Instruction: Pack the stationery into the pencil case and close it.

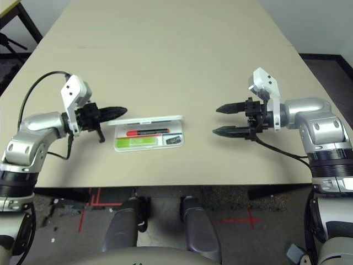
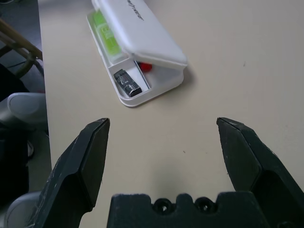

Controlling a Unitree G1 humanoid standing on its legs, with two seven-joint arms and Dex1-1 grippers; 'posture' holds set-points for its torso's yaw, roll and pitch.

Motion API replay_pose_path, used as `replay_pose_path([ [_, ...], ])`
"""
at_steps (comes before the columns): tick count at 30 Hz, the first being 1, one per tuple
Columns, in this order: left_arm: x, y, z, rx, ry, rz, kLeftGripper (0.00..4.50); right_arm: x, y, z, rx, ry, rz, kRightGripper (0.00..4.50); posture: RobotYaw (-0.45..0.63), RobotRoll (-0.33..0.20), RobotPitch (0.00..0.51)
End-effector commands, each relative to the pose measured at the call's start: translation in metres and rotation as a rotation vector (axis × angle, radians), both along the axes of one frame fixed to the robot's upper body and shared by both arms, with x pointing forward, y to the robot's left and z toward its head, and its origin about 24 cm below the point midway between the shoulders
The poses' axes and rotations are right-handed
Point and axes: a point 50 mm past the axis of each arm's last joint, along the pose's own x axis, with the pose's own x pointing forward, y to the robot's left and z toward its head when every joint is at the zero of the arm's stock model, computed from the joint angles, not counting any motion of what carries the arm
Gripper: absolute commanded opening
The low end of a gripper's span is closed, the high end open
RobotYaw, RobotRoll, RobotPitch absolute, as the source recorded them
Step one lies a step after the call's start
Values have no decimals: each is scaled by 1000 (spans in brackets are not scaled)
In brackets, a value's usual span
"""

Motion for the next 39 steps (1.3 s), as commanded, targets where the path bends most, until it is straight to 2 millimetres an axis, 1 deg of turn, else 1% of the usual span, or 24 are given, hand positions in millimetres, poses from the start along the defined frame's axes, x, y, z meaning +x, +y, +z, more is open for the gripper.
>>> replay_pose_path([
  [1,-4,-8,-16,70,37,-28,14,0,2,-5,-19,8,8,4500,23,0,184],
  [5,-4,-14,-26,118,53,-40,14,0,4,-7,-23,7,10,4500,16,0,183],
  [9,-2,-15,-36,173,70,-42,14,-1,4,-9,-25,8,10,4500,6,0,183],
  [12,-8,-12,-49,258,109,-67,14,-2,3,-9,-29,7,6,4500,1,0,183],
  [14,-11,-10,-54,282,127,-81,14,-3,3,-10,-31,5,2,4500,-4,0,182],
  [18,-13,-10,-56,279,130,-85,14,-4,3,-12,-27,-4,-6,4500,-10,0,180],
  [22,0,-14,-42,120,16,37,14,1,6,-11,28,-64,-50,4500,-13,0,176],
  [23,4,-12,-36,66,-17,73,381,4,6,-11,53,-94,-81,4500,-12,0,174],
  [24,7,-11,-30,16,-48,103,582,8,6,-11,83,-124,-118,4500,-6,0,173],
  [26,15,-5,-16,-144,-114,204,1284,17,4,-11,159,-204,-244,4500,-1,0,171],
  [29,20,7,-4,-310,-142,332,2520,26,-2,-15,229,-274,-398,4500,1,0,172],
  [31,24,24,1,-375,-174,445,3264,31,-8,-19,270,-317,-532,4500,5,0,170],
  [33,29,51,3,-426,-206,622,4062,38,-18,-24,304,-381,-700,4500,6,0,169],
  [34,31,61,4,-442,-220,695,4450,41,-22,-25,318,-411,-778,4500,8,0,170],
  [36,33,82,4,-466,-253,845,4480,46,-34,-28,331,-470,-950,4500,12,0,172],
  [39,34,101,2,-479,-292,976,4480,49,-46,-32,333,-528,-1109,4500,16,0,176],
])
